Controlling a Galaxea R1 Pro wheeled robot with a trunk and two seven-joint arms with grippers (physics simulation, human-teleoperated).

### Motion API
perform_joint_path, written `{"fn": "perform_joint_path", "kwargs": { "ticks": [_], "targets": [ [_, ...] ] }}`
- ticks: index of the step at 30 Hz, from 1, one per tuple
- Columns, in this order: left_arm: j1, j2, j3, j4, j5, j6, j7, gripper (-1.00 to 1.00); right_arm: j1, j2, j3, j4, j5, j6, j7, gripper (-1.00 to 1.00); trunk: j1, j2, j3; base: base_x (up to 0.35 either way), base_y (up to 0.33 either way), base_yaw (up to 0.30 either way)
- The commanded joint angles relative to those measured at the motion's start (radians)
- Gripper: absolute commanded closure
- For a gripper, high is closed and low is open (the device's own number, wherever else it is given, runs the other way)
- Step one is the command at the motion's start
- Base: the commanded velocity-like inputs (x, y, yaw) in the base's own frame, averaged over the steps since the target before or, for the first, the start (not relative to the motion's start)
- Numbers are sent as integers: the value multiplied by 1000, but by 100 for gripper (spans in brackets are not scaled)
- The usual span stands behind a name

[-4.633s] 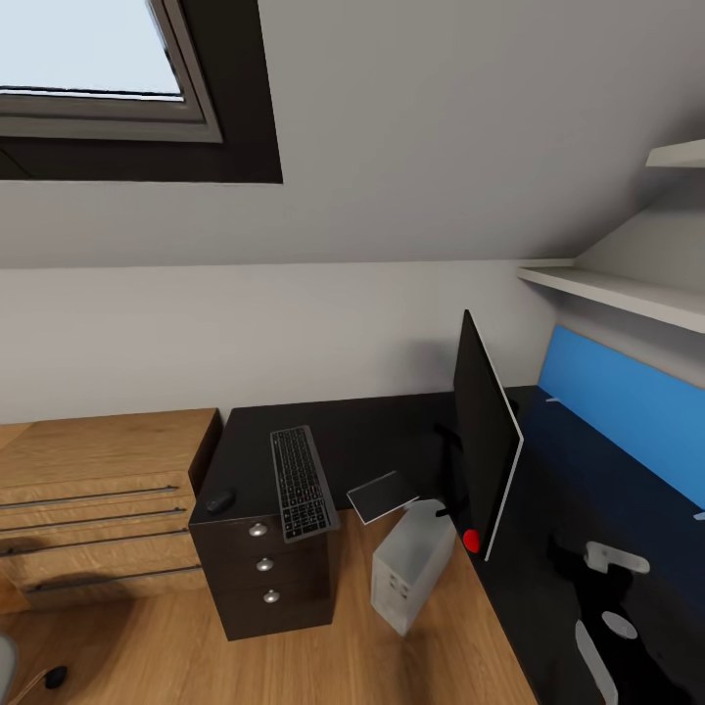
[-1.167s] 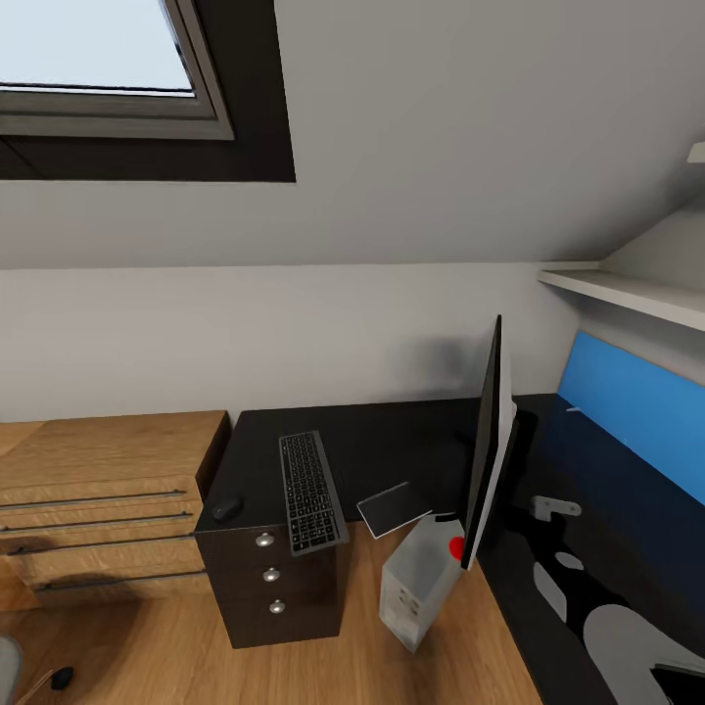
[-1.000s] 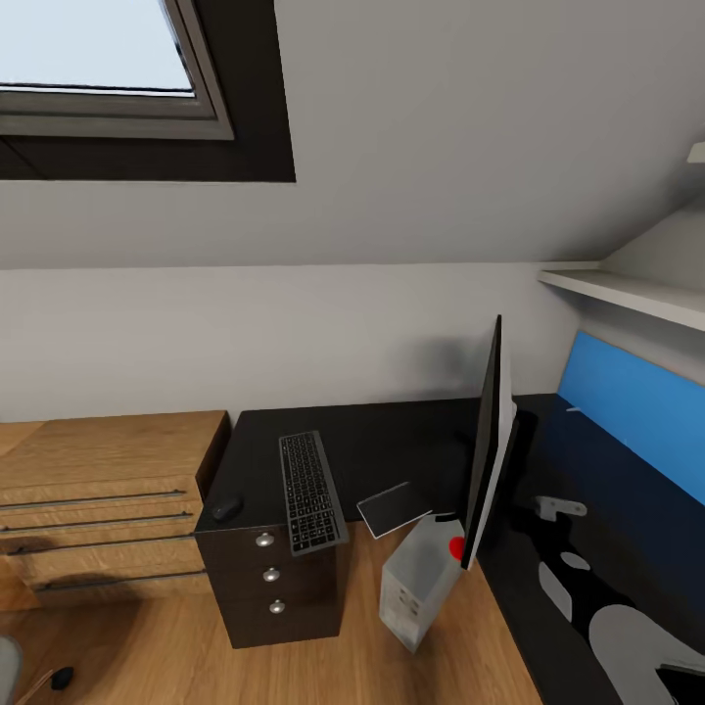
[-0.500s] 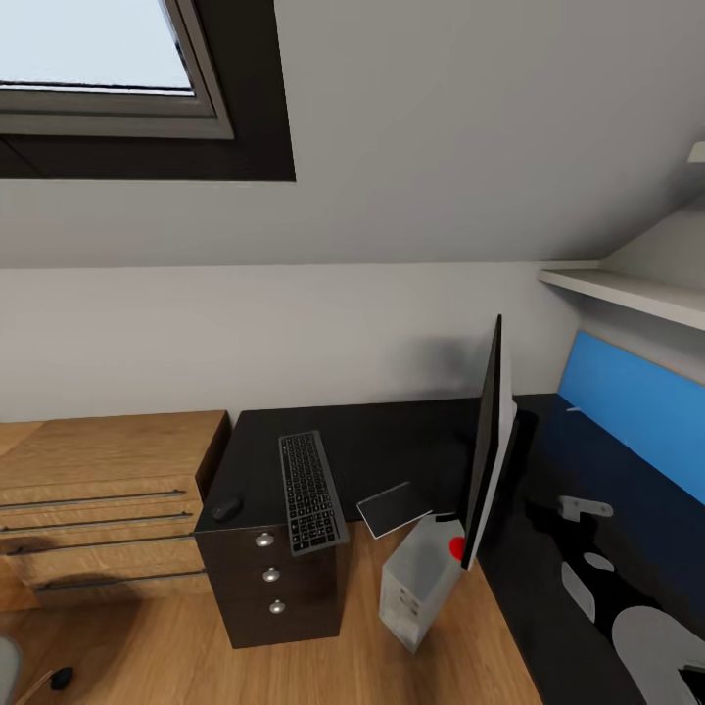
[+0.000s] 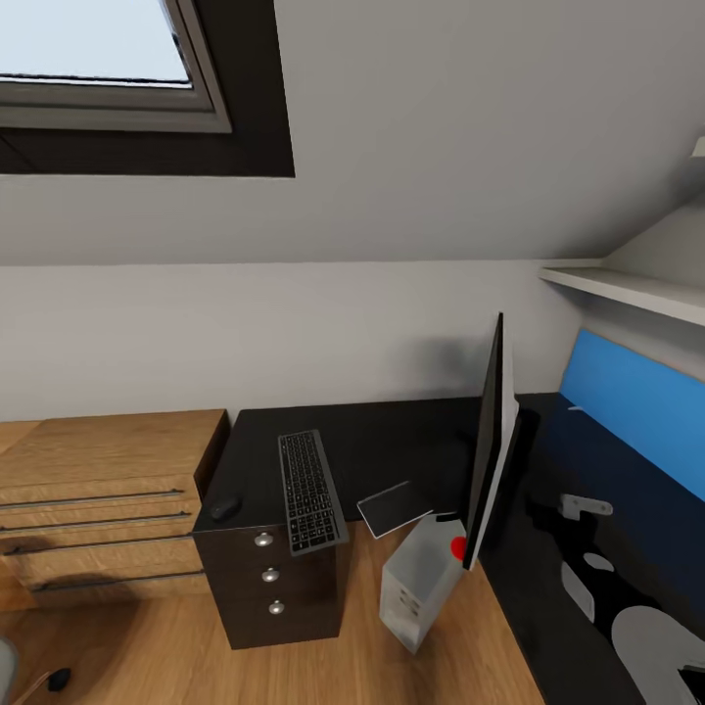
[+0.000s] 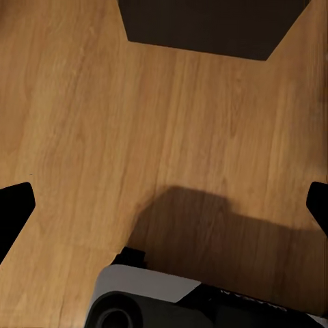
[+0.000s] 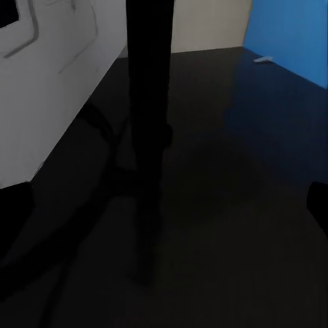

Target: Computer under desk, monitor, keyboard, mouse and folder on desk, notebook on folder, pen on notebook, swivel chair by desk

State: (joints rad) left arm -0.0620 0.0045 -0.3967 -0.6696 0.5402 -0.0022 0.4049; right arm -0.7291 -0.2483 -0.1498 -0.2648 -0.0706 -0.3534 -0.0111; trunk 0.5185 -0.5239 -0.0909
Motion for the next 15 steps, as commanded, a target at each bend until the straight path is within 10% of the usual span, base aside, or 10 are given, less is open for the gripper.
{"fn": "perform_joint_path", "kwargs": {
  "ticks": [1, 8, 15],
  "targets": [
    [-1, 2, -5, -14, 6, 1, 8, -100, -1, 0, 4, 1, -7, -11, -1, -100, 4, -9, -5, 0, 0, 0],
    [-1, 46, 46, -272, 5, 127, 44, -100, -2, 3, 9, -13, -2, -36, -36, -100, 31, -58, -27, 0, 0, 0],
    [-9, 41, 174, -520, 9, 456, 129, -100, -12, 3, 13, -17, 1, 48, -111, -100, 58, -107, -49, 0, 0, 0]
  ]
}}
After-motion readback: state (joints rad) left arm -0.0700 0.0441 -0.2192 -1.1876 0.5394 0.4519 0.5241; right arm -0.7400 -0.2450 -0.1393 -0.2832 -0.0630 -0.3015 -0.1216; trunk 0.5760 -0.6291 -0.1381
